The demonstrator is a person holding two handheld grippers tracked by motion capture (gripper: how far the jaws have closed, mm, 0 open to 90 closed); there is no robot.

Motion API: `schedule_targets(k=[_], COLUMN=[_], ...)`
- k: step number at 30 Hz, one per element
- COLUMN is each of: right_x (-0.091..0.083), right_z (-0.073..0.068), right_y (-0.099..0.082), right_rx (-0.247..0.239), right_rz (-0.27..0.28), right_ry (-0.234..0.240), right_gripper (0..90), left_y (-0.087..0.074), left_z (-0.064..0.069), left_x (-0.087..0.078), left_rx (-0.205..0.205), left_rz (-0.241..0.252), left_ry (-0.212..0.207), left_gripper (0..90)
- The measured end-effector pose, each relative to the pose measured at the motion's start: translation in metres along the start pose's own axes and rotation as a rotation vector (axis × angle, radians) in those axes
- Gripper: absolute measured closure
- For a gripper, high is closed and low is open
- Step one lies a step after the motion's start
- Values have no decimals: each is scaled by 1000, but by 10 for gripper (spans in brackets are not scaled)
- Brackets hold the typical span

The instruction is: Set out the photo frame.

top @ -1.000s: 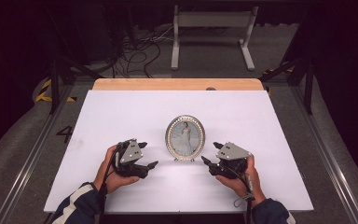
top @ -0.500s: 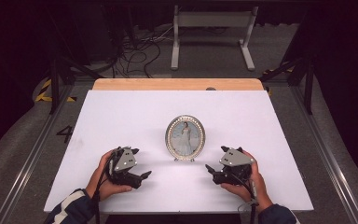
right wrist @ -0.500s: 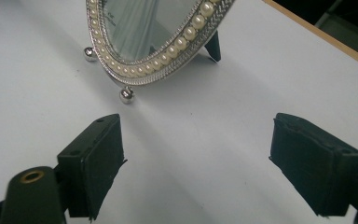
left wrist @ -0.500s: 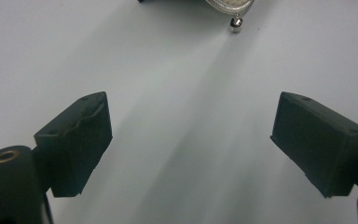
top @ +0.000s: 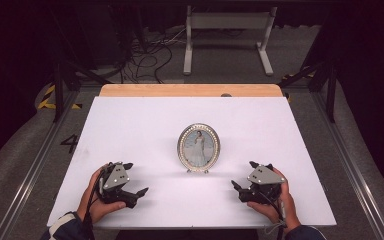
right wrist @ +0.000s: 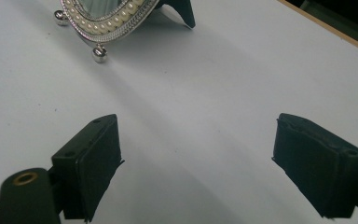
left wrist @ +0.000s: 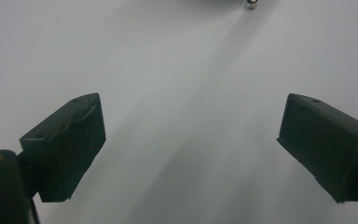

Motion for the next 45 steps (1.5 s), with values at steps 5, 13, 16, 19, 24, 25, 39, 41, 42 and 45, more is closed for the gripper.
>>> schedule_targets(k=[5,13,16,19,24,25,39,41,42,45], right_x=[-4,-7,-6,-6,-6,-6,-8,-8,-8,-8], right_z=[5,11,15,16,18,19,24,24,24,24], right_y=[-8,-18,-22,-25,-26,-27,-25,-24,-24,-25], right_rx=[13,34,44,52,58,66,88,90,86,84], right_rz=[-4,-9,-19,-22,-25,-22,1,5,1,0], right_ry=[-14,-31,-44,-49,-65,-65,-72,-73,-74,-78], right_gripper=[148,148,145,144,143,143,153,152,152,152], left_y=[-12,-25,-30,-38,-50,-52,-51,-50,-50,-49], left_z=[-8,-21,-27,-34,-44,-45,-43,-43,-43,-44], left_x=[-6,-13,-15,-19,-25,-26,-24,-25,-25,-26], left_rx=[-3,-27,-41,-77,-131,-133,-129,-137,-150,-154], left_rz=[-18,-20,-19,-8,4,6,5,19,25,34], left_ry=[41,62,65,57,55,59,50,37,32,24], left_gripper=[63,61,69,79,79,78,79,79,79,83])
Point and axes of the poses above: each handheld gripper's, and its own axes: x roughly forward along the jaws, y roughly out of its top, z roughly to its right, the point moved 7 cm from there along x, roughly forward along the jaws, and after that the axes turned 12 degrees about -z, right-handed, at the moved point
